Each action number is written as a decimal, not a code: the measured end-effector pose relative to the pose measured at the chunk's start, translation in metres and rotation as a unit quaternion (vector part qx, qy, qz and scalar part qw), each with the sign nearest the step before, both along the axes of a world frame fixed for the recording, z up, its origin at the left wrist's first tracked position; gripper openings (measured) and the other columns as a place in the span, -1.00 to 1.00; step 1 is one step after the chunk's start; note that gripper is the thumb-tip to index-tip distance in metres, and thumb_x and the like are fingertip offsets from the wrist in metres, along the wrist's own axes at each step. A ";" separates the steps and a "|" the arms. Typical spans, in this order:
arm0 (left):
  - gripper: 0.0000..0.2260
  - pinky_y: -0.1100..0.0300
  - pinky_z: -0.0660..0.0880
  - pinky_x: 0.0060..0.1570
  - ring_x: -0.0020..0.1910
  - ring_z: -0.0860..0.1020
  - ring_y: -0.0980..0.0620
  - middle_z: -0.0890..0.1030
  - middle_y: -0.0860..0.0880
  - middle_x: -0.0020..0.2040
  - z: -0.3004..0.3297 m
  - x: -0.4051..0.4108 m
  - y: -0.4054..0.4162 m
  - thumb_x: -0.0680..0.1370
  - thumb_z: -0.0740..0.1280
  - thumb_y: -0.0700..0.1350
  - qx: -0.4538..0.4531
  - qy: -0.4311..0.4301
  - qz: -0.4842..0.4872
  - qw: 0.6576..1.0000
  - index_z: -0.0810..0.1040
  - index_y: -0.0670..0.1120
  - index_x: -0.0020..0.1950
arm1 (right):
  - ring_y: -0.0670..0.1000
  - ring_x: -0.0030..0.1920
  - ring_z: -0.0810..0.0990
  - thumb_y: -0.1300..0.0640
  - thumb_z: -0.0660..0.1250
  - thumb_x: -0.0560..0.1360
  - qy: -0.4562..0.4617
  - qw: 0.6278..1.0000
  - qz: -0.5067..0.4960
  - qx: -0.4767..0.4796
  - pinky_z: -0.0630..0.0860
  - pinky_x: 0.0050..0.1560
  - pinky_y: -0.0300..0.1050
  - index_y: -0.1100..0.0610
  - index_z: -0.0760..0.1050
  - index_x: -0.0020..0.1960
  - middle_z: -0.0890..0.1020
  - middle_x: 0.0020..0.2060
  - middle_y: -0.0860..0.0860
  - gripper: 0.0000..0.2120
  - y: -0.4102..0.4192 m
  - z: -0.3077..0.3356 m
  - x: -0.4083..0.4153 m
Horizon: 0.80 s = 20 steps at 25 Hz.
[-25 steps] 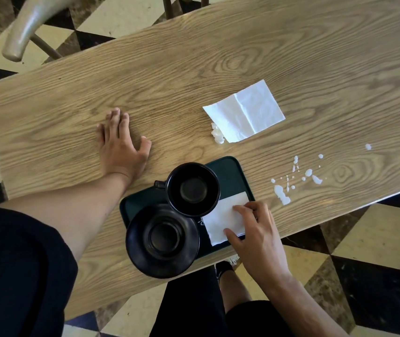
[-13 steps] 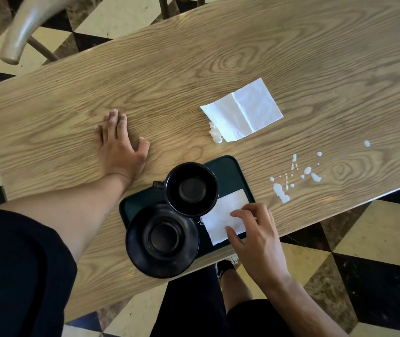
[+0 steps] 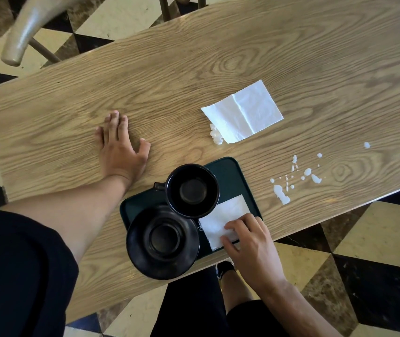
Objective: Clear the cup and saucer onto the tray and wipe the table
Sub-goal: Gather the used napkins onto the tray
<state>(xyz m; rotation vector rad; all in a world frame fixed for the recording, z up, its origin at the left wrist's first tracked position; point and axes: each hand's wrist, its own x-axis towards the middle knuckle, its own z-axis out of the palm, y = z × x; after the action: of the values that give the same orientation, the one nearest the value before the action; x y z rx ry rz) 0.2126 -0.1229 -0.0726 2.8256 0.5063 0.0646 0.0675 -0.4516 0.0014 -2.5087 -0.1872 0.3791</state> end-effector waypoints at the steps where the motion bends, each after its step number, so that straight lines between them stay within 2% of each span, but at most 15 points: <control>1: -0.34 -0.11 -0.08 0.63 0.66 0.03 -0.02 0.16 -0.12 0.66 0.000 0.000 0.000 0.56 0.19 0.13 -0.001 0.000 -0.001 1.000 0.23 -0.14 0.60 | -0.01 -0.08 0.53 0.17 0.53 0.44 0.002 1.000 -0.001 0.000 0.50 0.05 -0.16 0.10 0.65 0.00 0.57 -0.10 -0.06 -0.85 0.000 0.001 0.000; 6: -0.34 -0.11 -0.08 0.63 0.66 0.04 -0.03 0.17 -0.13 0.66 0.003 0.000 -0.001 0.55 0.19 0.12 0.000 0.000 -0.001 1.000 0.24 -0.16 0.60 | -0.04 -0.08 0.54 0.18 0.52 0.47 -0.012 1.000 -0.009 0.020 0.52 0.01 -0.19 0.11 0.65 -0.04 0.58 -0.12 -0.07 -0.92 -0.002 0.005 0.002; 10: -0.33 -0.11 -0.09 0.63 0.66 0.02 -0.03 0.15 -0.13 0.67 0.005 0.000 -0.003 0.56 0.17 0.13 -0.002 0.011 0.000 1.000 0.22 -0.16 0.61 | -0.04 -0.15 0.56 0.27 0.47 0.49 -0.027 0.995 -0.077 0.058 0.54 -0.09 -0.14 0.13 0.64 -0.09 0.58 -0.16 -0.05 -0.94 -0.005 0.008 0.028; 14: -0.32 -0.11 -0.10 0.63 0.66 0.01 -0.05 0.13 -0.14 0.67 0.007 0.000 -0.003 0.57 0.13 0.15 0.006 0.019 -0.007 1.000 0.20 -0.18 0.62 | -0.14 -0.17 0.57 0.23 0.43 0.51 -0.047 0.980 -0.166 0.096 0.47 -0.11 -0.38 0.10 0.64 -0.06 0.60 -0.15 -0.07 -0.95 -0.007 0.008 0.082; 20: -0.32 -0.10 -0.12 0.63 0.67 -0.01 -0.03 0.12 -0.13 0.68 0.007 0.000 -0.001 0.58 0.13 0.17 0.010 0.021 -0.011 1.000 0.19 -0.16 0.62 | -0.05 -0.15 0.58 0.17 0.41 0.51 -0.036 0.962 -0.259 0.083 0.37 -0.10 -0.51 0.11 0.65 0.00 0.62 -0.11 -0.01 -0.91 -0.003 -0.008 0.175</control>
<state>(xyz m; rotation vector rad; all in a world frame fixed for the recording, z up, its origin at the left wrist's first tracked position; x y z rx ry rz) 0.2124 -0.1236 -0.0657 2.8573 0.4871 0.0054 0.2429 -0.4544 -0.0062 -2.2943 0.3909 0.0538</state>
